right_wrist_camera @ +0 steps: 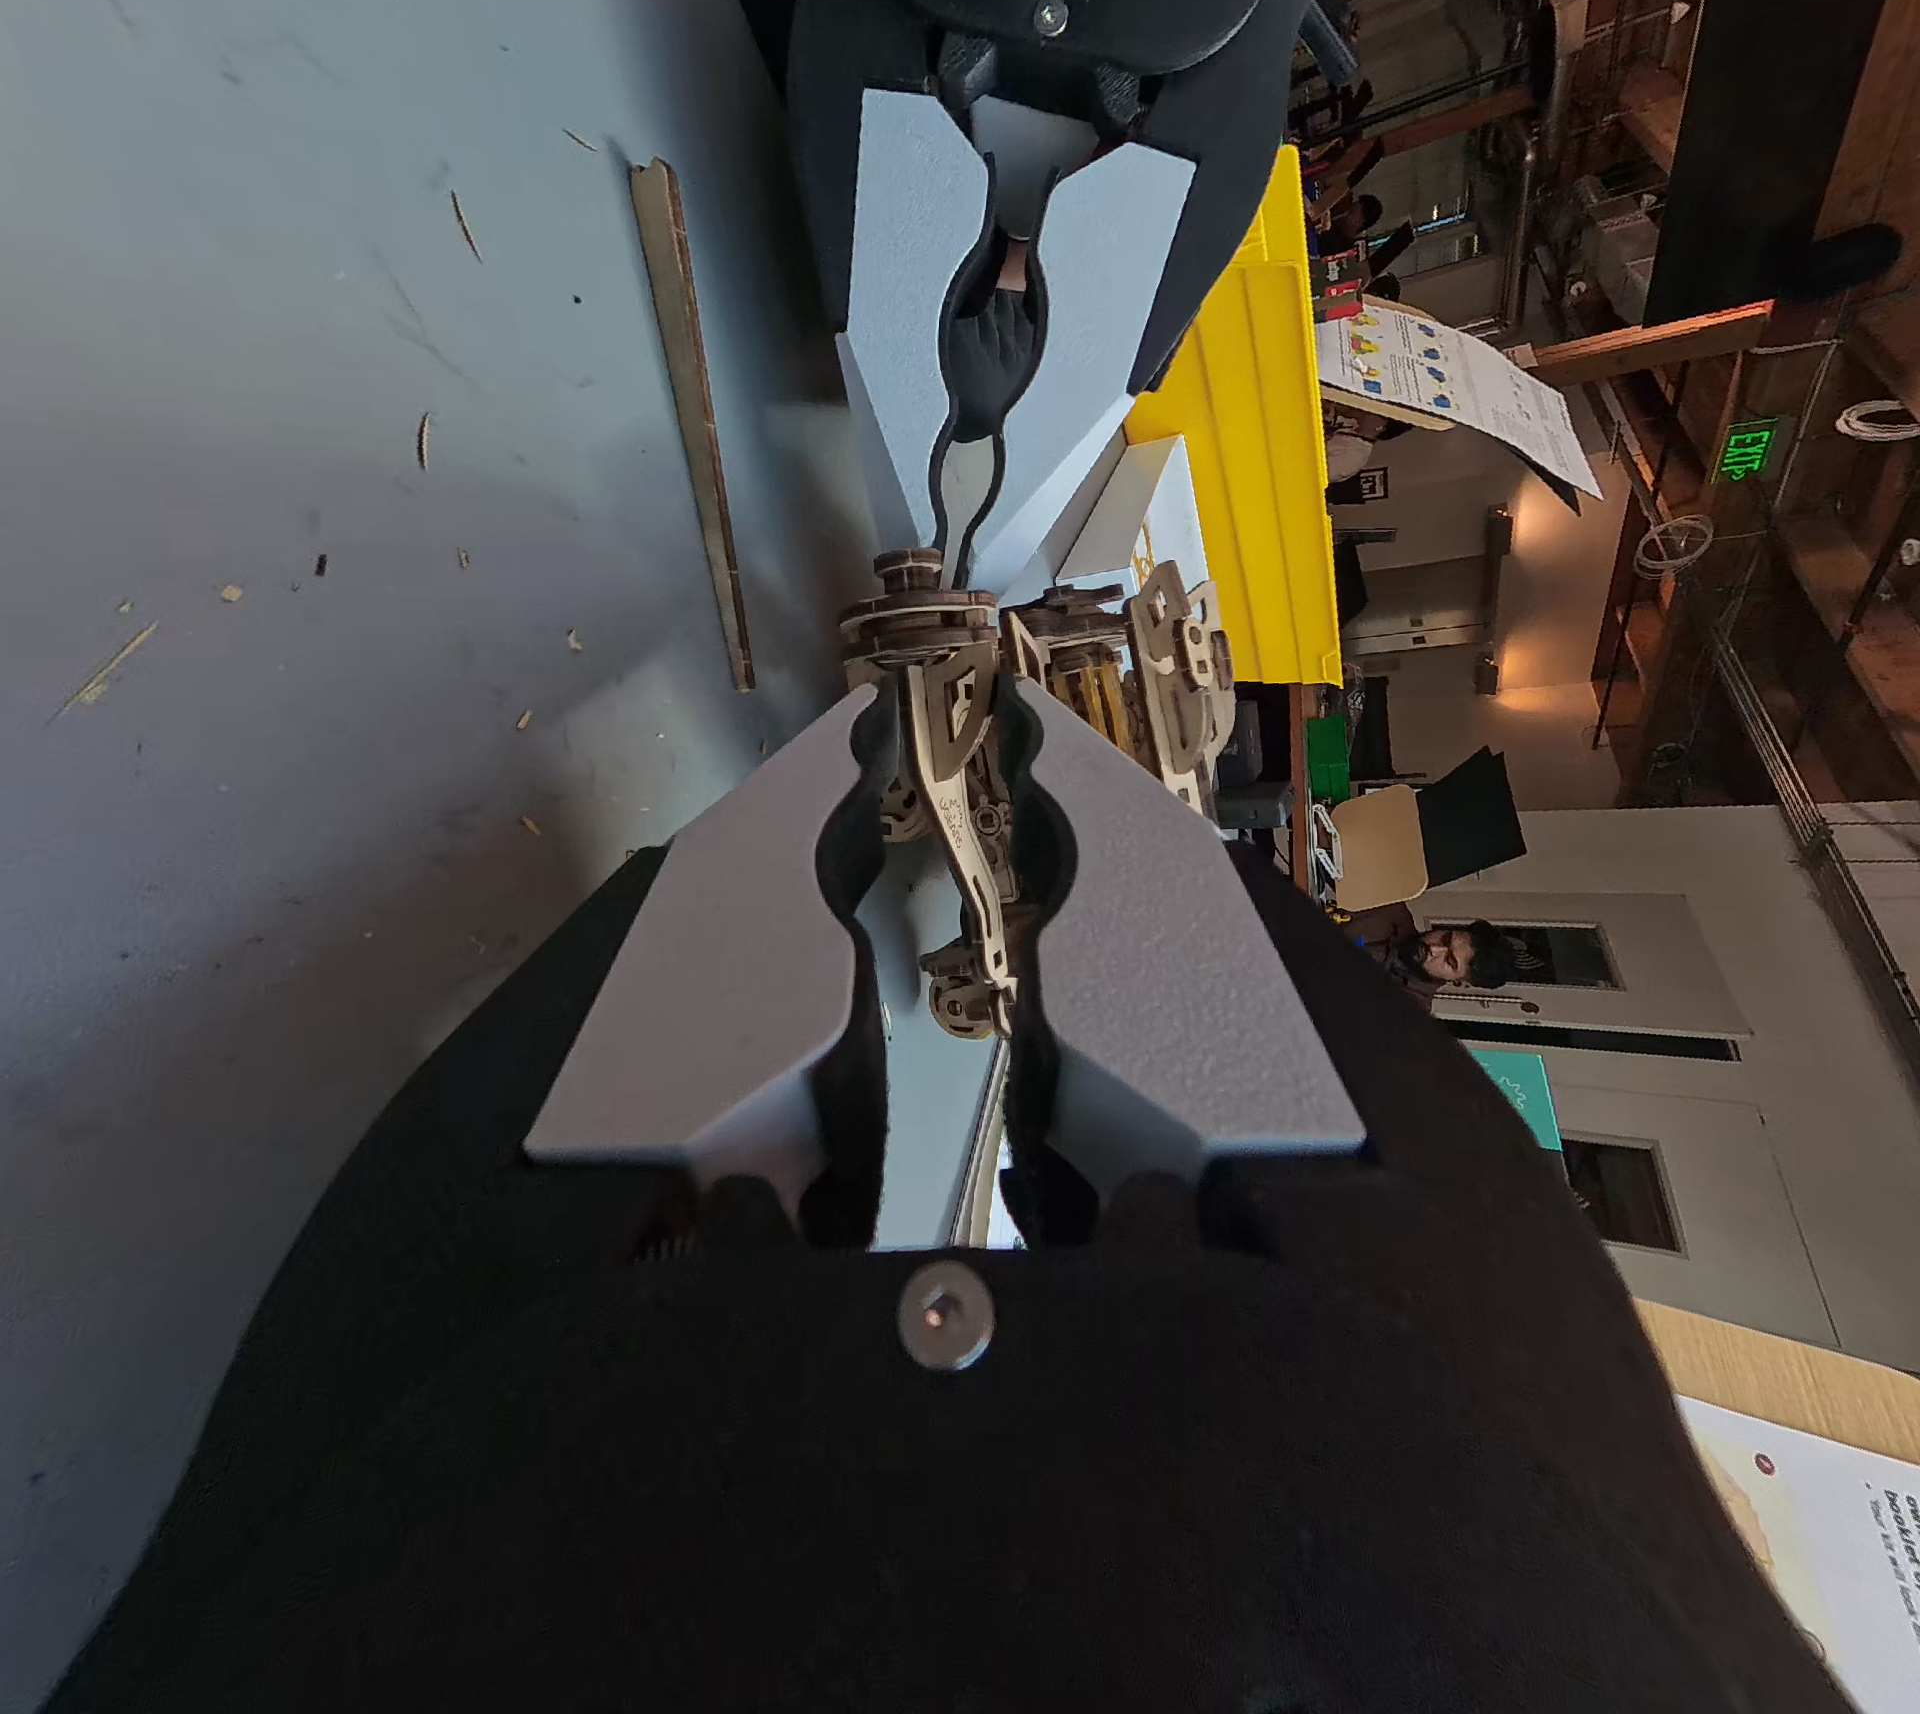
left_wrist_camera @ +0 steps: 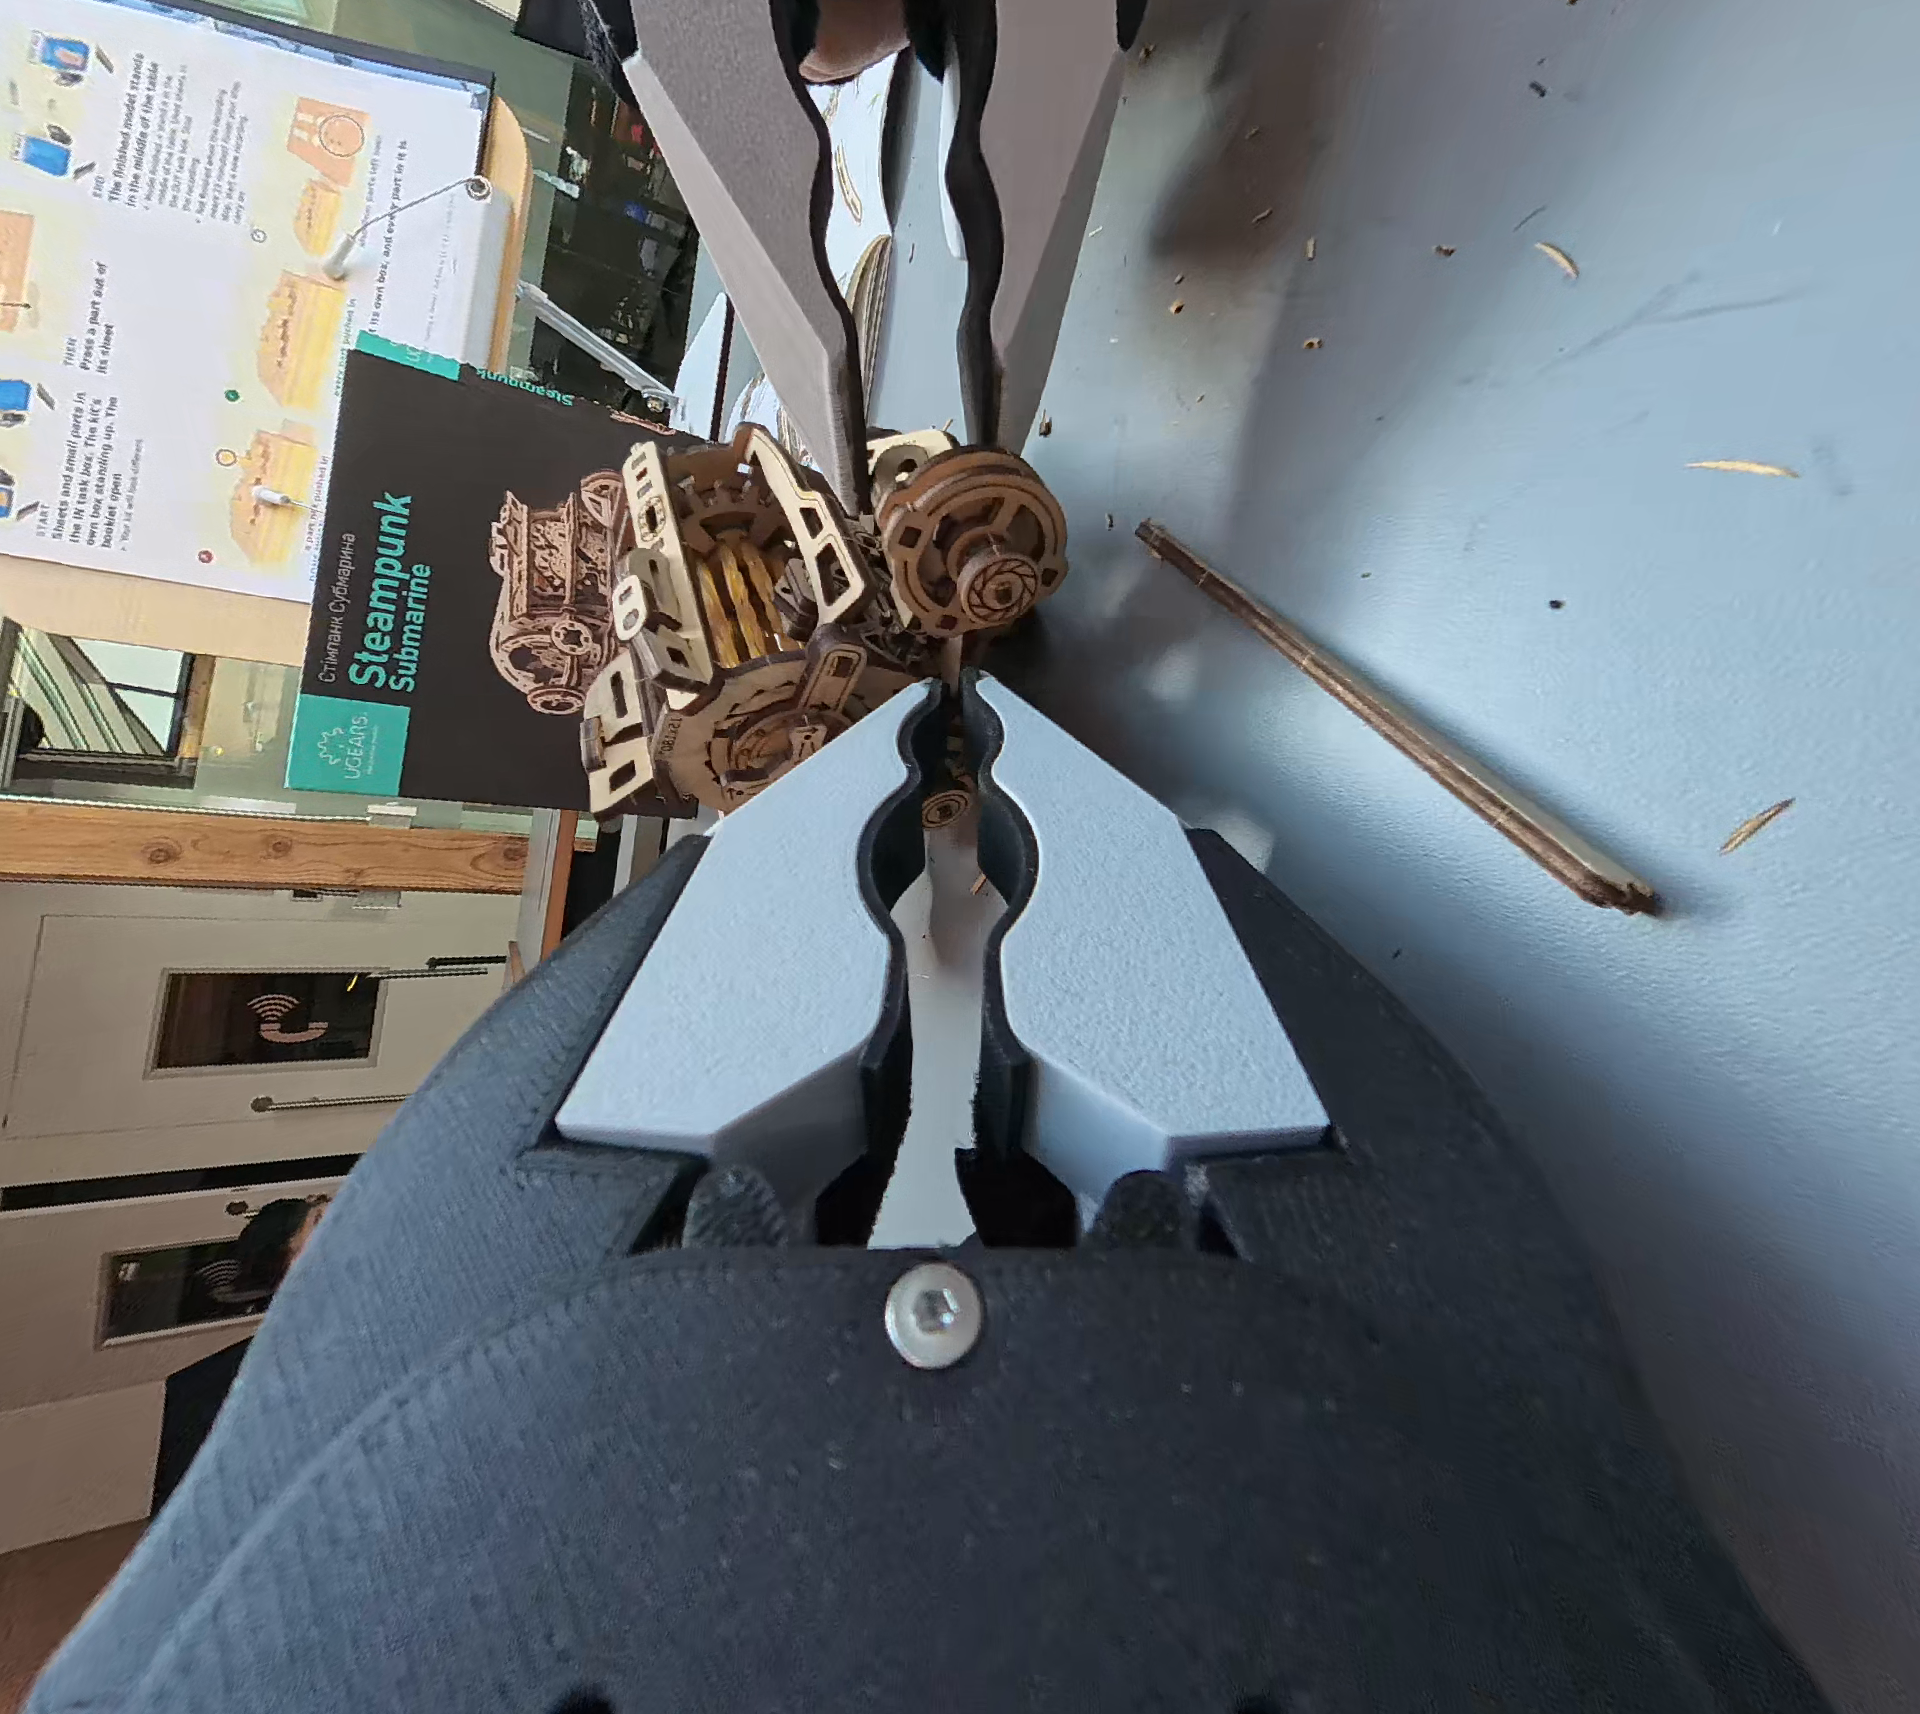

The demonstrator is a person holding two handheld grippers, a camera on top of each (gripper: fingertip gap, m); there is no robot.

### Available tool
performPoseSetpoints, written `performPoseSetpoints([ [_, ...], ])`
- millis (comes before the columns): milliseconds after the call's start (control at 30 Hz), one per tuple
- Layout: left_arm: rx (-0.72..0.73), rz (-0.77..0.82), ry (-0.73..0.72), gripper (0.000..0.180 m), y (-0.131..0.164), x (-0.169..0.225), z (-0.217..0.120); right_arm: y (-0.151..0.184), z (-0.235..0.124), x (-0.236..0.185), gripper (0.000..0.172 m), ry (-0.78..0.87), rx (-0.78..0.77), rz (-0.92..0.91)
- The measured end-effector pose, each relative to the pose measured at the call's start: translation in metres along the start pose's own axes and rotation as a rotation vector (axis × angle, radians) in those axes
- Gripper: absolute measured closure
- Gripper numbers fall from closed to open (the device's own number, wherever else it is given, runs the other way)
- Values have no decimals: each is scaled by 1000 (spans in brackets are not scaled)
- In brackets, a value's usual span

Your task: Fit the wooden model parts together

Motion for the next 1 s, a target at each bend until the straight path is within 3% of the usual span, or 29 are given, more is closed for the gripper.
performPoseSetpoints([
  [233,6,19,-39,178,0,-1,0,1,-1,-1,154,-10,0,-19],
  [1000,69,346,-174,174,-7,11,0,4,-7,-3,154,-49,38,6],
])
Point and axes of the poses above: each gripper's, where its closed fingertips meet, z out along the fingers, y out of its underside, x = y × z across the jaws, the point moved 9 cm from there along -z, back along the fingers, and after that the axes turned 4 degrees about -x, right-handed, at the moved point
